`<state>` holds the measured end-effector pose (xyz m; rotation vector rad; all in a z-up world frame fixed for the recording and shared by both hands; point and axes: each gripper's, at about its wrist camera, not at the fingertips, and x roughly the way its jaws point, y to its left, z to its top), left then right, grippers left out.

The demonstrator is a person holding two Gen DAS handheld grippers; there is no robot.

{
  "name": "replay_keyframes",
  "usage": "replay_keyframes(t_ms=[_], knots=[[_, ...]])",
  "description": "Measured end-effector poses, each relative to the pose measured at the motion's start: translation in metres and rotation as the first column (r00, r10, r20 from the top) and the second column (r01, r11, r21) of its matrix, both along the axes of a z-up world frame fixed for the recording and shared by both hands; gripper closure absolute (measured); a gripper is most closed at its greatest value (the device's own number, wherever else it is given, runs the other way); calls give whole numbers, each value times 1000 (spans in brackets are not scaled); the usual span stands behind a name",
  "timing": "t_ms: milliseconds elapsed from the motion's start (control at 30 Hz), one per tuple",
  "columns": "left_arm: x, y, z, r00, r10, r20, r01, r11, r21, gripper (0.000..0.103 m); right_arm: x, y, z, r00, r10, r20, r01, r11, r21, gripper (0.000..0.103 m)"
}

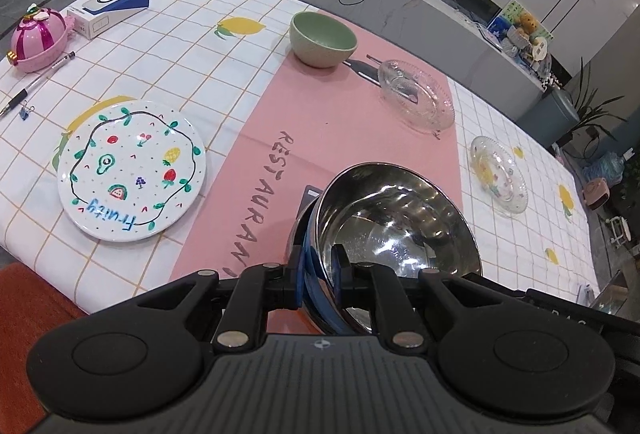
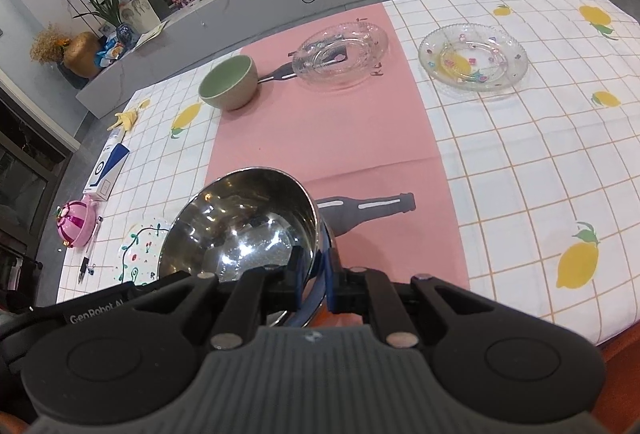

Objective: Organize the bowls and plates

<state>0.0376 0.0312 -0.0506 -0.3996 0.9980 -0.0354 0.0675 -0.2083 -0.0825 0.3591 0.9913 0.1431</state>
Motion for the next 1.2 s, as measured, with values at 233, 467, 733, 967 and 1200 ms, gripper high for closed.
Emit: replay_keyframes(t_ms=[233,467,733,967,1200], knots=[[4,0,-3,1000,-7,-10,7,1000,16,89,4,3,-6,1000,5,-19,-5,1000,-7,95],[5,0,-6,1000,-21,-17,21,1000,23,89,5,6,-8,1000,11,-20,-12,1000,-25,95],[8,5,-6,999,-16,-41,15,1000,-5,80,7,4,-9,999,8,-42,-9,1000,-16,88],[9,12,10,1000,-15,10,15,1000,-13,60,8,-2,3,1000,-4,-29,4,1000,13,67],[23,18,37,994,-32,101,30,999,21,58,20,1,21,1000,15,7,-15,1000,16,66]])
